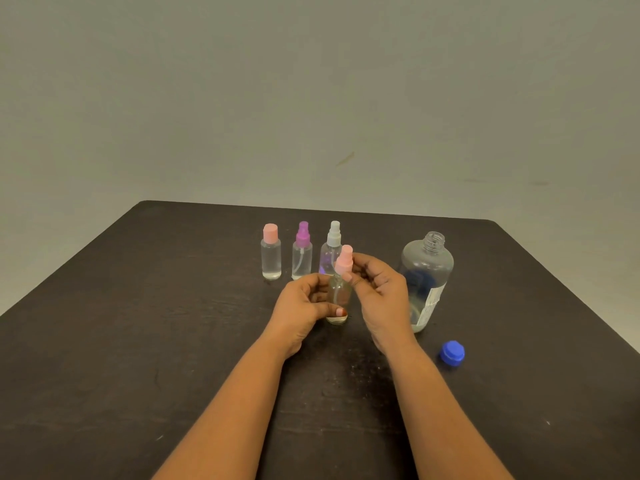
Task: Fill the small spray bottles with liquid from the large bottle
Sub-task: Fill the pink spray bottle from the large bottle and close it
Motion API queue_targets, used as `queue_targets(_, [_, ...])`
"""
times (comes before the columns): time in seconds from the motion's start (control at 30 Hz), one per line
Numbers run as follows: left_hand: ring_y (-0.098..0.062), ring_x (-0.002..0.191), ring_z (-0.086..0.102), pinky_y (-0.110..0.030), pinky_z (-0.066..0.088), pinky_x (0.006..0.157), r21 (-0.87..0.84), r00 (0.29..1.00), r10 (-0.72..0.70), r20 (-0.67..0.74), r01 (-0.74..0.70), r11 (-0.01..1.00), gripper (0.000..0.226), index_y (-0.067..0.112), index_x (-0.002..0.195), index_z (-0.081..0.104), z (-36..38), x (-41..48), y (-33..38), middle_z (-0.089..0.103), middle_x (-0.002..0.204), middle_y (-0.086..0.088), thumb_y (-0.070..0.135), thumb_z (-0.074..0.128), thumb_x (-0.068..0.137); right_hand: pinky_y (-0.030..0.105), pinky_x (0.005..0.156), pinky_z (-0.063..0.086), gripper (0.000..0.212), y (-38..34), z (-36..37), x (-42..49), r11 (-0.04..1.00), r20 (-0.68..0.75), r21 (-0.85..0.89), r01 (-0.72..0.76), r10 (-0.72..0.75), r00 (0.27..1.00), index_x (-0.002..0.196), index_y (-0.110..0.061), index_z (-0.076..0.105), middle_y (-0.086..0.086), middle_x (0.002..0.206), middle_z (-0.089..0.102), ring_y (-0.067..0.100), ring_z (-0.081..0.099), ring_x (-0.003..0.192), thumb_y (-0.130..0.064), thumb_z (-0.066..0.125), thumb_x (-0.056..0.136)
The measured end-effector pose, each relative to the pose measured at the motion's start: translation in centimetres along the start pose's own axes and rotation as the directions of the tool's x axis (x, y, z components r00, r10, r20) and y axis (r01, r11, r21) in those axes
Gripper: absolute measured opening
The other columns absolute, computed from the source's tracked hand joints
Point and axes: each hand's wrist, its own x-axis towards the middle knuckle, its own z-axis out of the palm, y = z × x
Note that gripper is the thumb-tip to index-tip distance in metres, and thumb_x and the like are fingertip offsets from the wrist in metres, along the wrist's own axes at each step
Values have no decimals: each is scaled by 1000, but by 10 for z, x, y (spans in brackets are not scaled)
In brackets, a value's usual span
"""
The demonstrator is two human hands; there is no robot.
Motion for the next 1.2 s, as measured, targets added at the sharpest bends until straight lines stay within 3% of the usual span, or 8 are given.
queue_targets(0.1, [-23,94,68,-33,55,87,1,1000,4,2,-4,1000,40,8,100,63,-1,2,0,70,92,-7,-17,66,69,21,83,51,34,4,1,0,1000,-3,3,-3,3,1000,102,-30,63,-9,98,68,5,64,95,0,61,85])
queue_targets(0.27, [-14,86,70,-27,56,82,-8,1000,12,11,-12,1000,39,10,96,63,-3,3,0,71,88,-2,-19,65,69,22,83,51,37,8,4,-2,999,-1,39,-24,24,1000,96,-34,63,-9,97,69,4,64,94,1,60,85])
queue_targets(0.47, [-19,91,70,-32,56,85,25,1000,22,12,-23,999,41,8,100,63,-5,6,-3,72,93,-7,-17,67,68,24,82,51,38,10,5,-1,999,-13,37,-17,17,1000,95,-34,62,-9,95,68,4,64,90,2,62,83])
queue_targets(0.6, [-24,95,68,-31,56,84,35,999,48,16,-48,998,45,2,106,62,-3,5,-2,69,101,-15,-18,67,67,29,82,53,32,12,3,-2,999,-20,53,7,-5,1000,99,-27,64,0,93,69,14,64,89,1,64,82])
queue_targets(0.73, [-23,98,67,-30,56,85,47,998,49,32,-50,998,47,4,108,61,-2,5,-2,69,103,-14,-18,67,68,30,81,53,33,13,3,-3,998,-29,51,22,-20,999,96,-31,65,5,92,69,18,63,88,-1,65,82])
queue_targets(0.93, [-21,102,66,-35,53,91,32,997,67,43,-69,997,51,8,116,60,-3,2,-1,69,107,-10,-13,69,70,17,69,49,29,12,0,-3,998,-24,49,51,-50,998,94,-28,65,-4,79,64,0,58,72,-3,68,80])
queue_targets(1.1, [-16,92,68,-30,54,88,16,997,68,23,-68,998,40,7,107,64,-1,1,2,71,95,-5,-15,64,73,43,84,53,28,16,1,-3,996,-23,76,38,-36,999,100,-42,69,14,100,67,32,62,95,-26,71,76])
queue_targets(1.2, [-7,84,69,-20,55,79,20,997,70,25,-71,997,39,5,106,63,0,1,3,71,91,-2,-17,62,74,48,88,52,36,16,2,0,998,-48,48,43,-41,998,99,-42,67,10,99,68,29,63,96,-11,71,80])
